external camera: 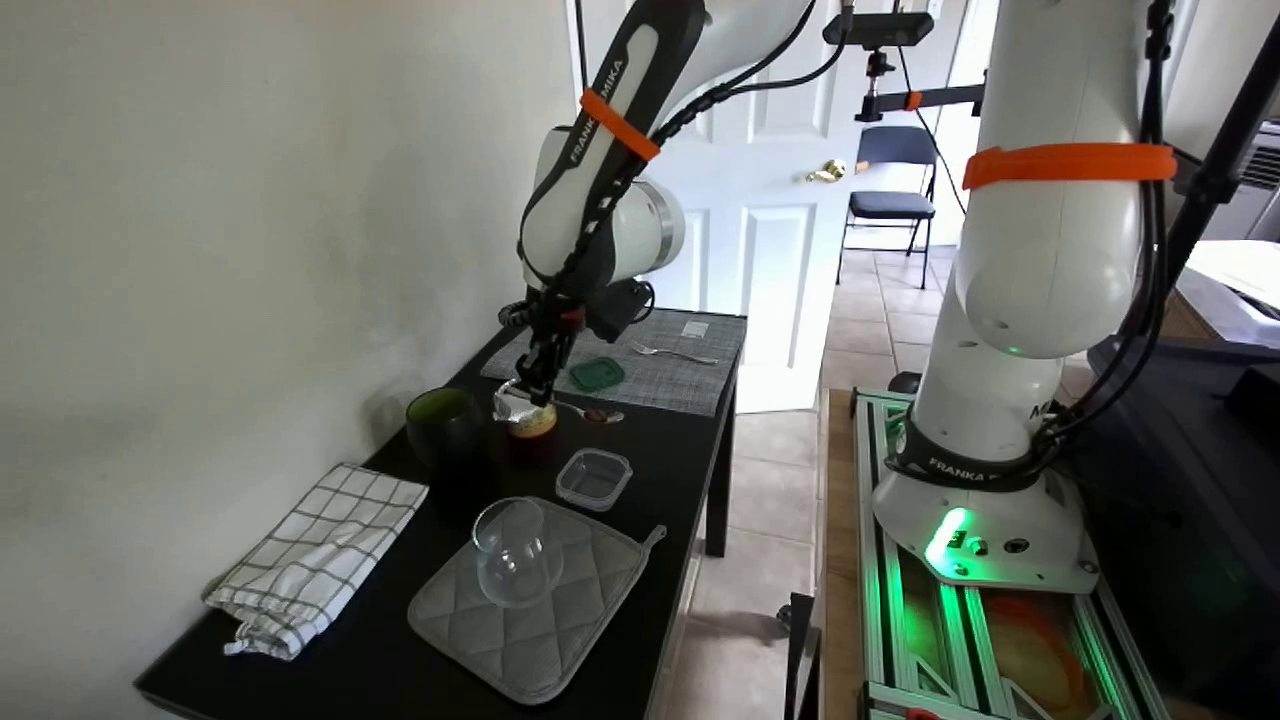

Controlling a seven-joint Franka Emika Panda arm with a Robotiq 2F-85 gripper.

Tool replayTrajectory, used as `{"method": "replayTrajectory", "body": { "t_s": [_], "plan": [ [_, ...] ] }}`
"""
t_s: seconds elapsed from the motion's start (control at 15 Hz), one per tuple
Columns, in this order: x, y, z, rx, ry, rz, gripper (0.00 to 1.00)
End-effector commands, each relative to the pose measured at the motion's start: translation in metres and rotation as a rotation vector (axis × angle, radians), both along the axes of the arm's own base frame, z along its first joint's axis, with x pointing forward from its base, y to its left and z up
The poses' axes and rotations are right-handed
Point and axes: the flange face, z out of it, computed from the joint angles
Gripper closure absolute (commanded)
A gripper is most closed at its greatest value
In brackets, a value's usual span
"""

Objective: Pour the contents of the silver spoon into the small lunchbox

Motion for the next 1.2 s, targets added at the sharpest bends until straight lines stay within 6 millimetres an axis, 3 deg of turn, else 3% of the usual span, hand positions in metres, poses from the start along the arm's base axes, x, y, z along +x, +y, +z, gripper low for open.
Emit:
{"method": "replayTrajectory", "body": {
  "t_s": [0.0, 0.33, 1.13],
  "plan": [
    [-0.007, 0.022, 0.014, 0.043, -0.049, 0.013, 0.97],
    [-0.01, 0.041, 0.024, 0.103, -0.11, 0.055, 0.97],
    [-0.03, 0.029, 0.02, 0.156, -0.219, 0.17, 0.97]
  ]
}}
